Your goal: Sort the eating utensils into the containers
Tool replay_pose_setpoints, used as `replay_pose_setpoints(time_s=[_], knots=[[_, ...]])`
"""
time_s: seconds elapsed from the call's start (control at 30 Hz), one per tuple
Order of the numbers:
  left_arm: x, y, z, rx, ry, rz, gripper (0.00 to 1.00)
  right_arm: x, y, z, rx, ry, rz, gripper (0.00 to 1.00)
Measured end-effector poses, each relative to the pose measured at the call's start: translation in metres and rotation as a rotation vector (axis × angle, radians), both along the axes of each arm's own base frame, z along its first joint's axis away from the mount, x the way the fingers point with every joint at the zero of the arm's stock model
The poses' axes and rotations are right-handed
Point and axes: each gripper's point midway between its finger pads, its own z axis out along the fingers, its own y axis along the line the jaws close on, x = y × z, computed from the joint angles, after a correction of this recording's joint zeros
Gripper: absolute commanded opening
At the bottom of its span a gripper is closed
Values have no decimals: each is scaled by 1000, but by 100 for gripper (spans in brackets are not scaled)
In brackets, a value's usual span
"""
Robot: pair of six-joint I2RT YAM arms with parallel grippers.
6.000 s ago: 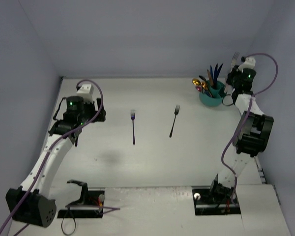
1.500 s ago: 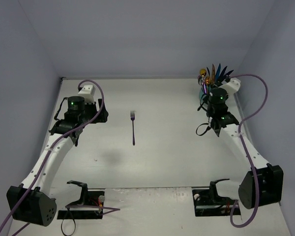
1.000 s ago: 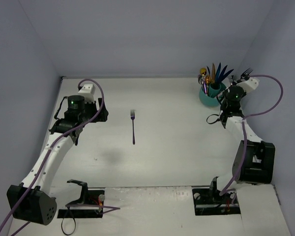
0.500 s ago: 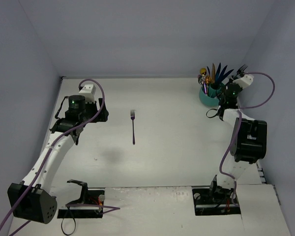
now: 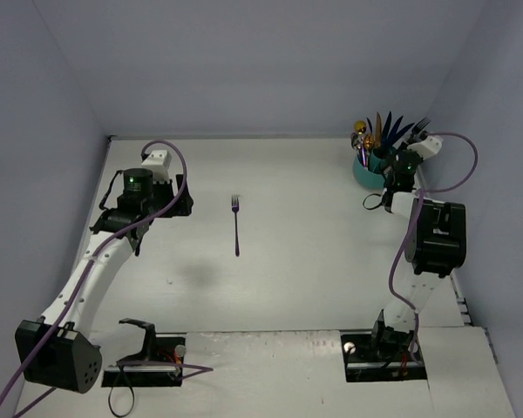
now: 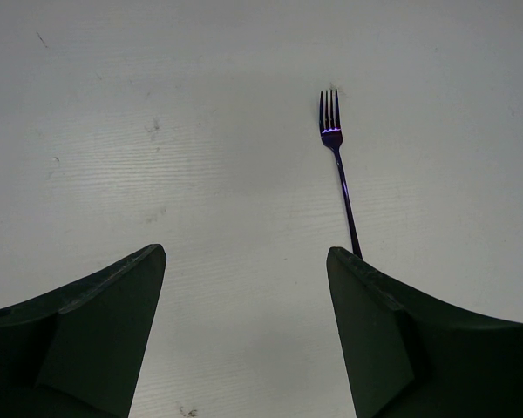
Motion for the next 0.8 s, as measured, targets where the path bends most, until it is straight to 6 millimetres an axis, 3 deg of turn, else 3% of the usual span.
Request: replay_pose_setpoints(time_s=[0.33,0.63,0.8], knots=[[0,0,0,0,0,0,72,2,5,-7,31,-18,22,0],[0,0,0,-1,0,-1,72,-6,8,-25,41,17,30,0],[0,0,0,-1,0,-1,72,-7,8,-27,42,21,30,15]])
